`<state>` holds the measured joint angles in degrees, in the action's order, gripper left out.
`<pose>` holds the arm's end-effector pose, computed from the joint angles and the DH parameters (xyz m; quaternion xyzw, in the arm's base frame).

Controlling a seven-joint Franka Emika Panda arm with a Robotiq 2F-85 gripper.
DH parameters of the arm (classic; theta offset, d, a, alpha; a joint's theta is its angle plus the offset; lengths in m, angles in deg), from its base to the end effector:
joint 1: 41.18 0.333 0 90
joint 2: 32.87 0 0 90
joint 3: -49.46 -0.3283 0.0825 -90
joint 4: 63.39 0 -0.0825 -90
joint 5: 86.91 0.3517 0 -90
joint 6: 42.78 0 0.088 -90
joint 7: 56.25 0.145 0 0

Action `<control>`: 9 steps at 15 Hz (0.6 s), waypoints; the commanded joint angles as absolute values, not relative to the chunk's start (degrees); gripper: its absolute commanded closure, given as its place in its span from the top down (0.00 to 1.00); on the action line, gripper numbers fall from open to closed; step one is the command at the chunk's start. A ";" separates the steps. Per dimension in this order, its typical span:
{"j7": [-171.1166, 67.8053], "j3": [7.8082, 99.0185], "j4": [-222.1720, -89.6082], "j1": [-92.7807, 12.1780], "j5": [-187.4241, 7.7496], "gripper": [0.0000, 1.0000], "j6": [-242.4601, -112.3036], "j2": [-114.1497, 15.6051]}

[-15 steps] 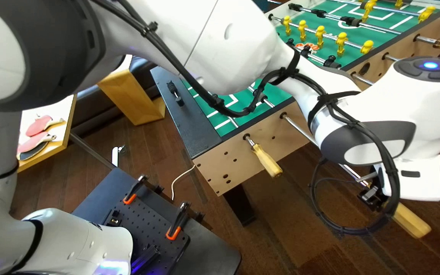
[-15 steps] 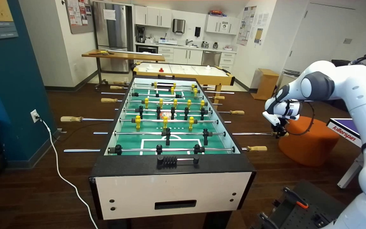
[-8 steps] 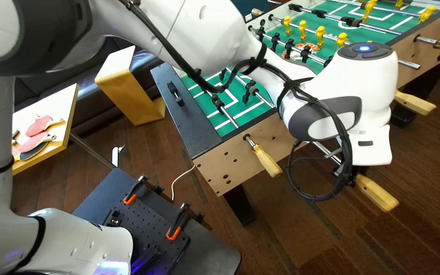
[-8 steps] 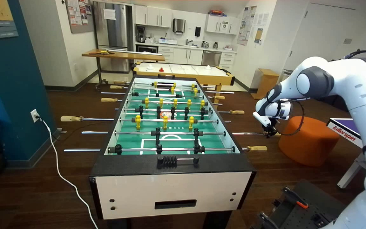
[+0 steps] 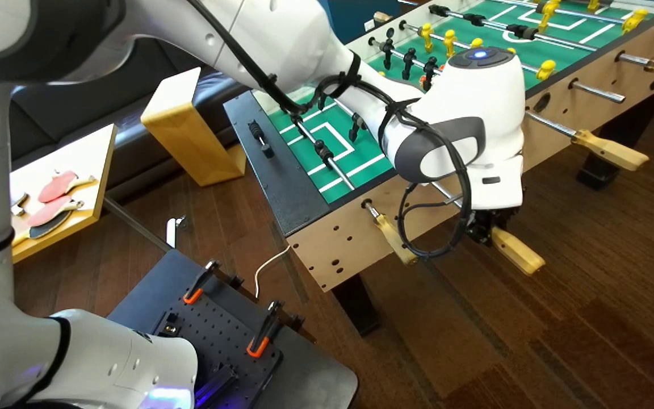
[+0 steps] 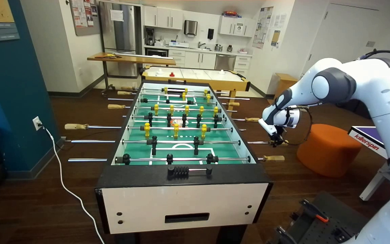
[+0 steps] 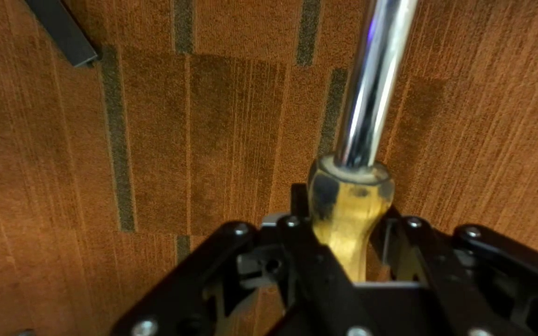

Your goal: Push in the second rod from the left of the football table.

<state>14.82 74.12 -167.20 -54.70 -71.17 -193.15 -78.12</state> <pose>0.5182 -0.3874 0.1431 0.5336 -0.8406 0.0752 0.0551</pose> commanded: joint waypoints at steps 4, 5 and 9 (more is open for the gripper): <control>16.34 71.44 -172.38 -51.05 -72.21 0.09 -196.13 -72.13; 16.45 70.98 -172.74 -50.97 -72.12 0.09 -196.54 -71.87; 16.06 68.53 -173.90 -51.93 -71.11 0.09 -198.67 -70.93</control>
